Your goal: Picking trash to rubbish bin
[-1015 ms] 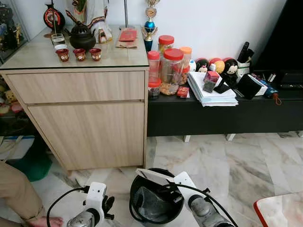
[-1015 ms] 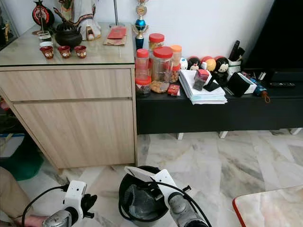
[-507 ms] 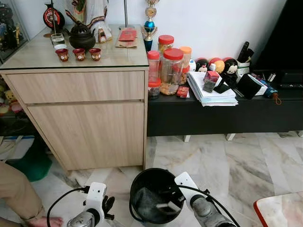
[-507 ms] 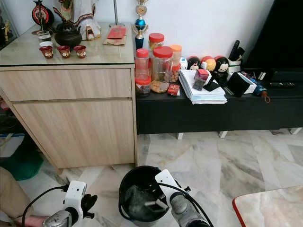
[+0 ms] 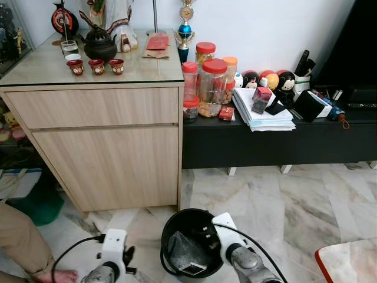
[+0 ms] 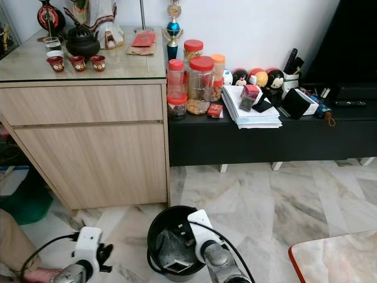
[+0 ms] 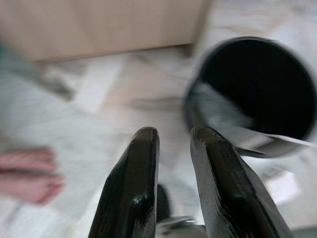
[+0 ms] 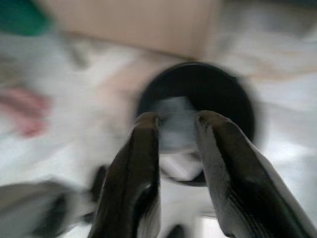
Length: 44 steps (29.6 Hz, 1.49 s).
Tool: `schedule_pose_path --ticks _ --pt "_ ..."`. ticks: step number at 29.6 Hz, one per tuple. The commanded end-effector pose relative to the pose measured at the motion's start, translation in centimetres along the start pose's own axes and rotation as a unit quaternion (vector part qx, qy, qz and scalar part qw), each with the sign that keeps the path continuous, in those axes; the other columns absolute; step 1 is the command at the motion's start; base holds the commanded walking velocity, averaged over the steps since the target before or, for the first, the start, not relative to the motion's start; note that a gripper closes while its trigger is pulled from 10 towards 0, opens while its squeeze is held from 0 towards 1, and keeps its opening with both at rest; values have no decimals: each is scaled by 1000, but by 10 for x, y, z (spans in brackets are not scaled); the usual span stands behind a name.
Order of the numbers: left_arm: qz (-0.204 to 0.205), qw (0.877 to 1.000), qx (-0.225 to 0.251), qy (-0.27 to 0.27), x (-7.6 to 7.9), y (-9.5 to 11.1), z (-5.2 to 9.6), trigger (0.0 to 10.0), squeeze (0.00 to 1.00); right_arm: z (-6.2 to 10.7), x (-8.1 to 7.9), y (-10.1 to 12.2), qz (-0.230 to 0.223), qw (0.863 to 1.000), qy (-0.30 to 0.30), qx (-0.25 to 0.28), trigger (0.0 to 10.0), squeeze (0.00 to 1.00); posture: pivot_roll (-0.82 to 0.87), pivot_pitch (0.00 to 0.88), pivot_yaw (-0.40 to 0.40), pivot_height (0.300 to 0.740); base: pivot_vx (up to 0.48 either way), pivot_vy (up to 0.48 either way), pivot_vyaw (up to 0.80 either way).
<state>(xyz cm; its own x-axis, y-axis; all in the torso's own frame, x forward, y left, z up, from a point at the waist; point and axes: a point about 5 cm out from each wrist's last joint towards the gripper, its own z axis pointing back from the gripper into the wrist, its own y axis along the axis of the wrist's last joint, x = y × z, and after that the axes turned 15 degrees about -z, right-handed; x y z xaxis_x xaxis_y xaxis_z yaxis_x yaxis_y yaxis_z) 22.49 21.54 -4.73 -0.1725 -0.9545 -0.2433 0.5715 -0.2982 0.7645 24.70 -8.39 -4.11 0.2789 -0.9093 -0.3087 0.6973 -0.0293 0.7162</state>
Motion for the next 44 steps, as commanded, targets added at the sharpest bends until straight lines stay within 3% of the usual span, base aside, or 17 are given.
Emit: schedule_pose_path --ticks 1,3,4,7,8,11,18,28,32,44 --pt "12 1000 -10 25 -5 -5 2 10000 0 1 -4 -8 2 1000 25 -15 10000 0 83 24 -55 740 0 0 0" --pt "16 999 -20 40 -8 -9 4 10000 0 2 -1 -13 20 999 10 -24 10000 0 87 19 -57 740 0 0 0" --pt "22 998 -28 54 -11 -13 5 10000 0 4 5 -16 17 999 -16 -27 10000 0 87 19 -57 740 0 0 0" --pt "23 998 -30 59 -12 -14 6 10000 0 5 7 -17 11 999 -22 -26 10000 0 87 19 -57 740 0 0 0" --pt "35 996 -43 71 -12 -21 9 10000 0 10 19 -23 -10 998 -57 -30 10000 0 86 17 -58 740 0 0 0" --pt "34 995 -57 79 -10 -29 12 10000 0 17 33 -31 -50 994 -93 -29 10000 0 80 15 -57 740 0 0 0" --pt "31 993 -78 80 -4 -36 14 10000 0 25 49 -36 -80 984 -157 -20 10000 0 66 0 -50 740 0 0 0" --pt "27 994 -69 77 -6 -32 12 10000 0 40 75 -45 -81 971 -223 -35 10000 0 63 0 -42 740 0 0 0" --pt "25 995 -67 76 -7 -30 12 10000 0 53 94 -52 -123 954 -271 -25 10000 0 56 0 -35 740 0 0 0" --pt "20 996 -64 67 -6 -29 11 10000 0 67 109 -63 -141 943 -301 -31 10000 0 51 0 -26 740 0 0 0"
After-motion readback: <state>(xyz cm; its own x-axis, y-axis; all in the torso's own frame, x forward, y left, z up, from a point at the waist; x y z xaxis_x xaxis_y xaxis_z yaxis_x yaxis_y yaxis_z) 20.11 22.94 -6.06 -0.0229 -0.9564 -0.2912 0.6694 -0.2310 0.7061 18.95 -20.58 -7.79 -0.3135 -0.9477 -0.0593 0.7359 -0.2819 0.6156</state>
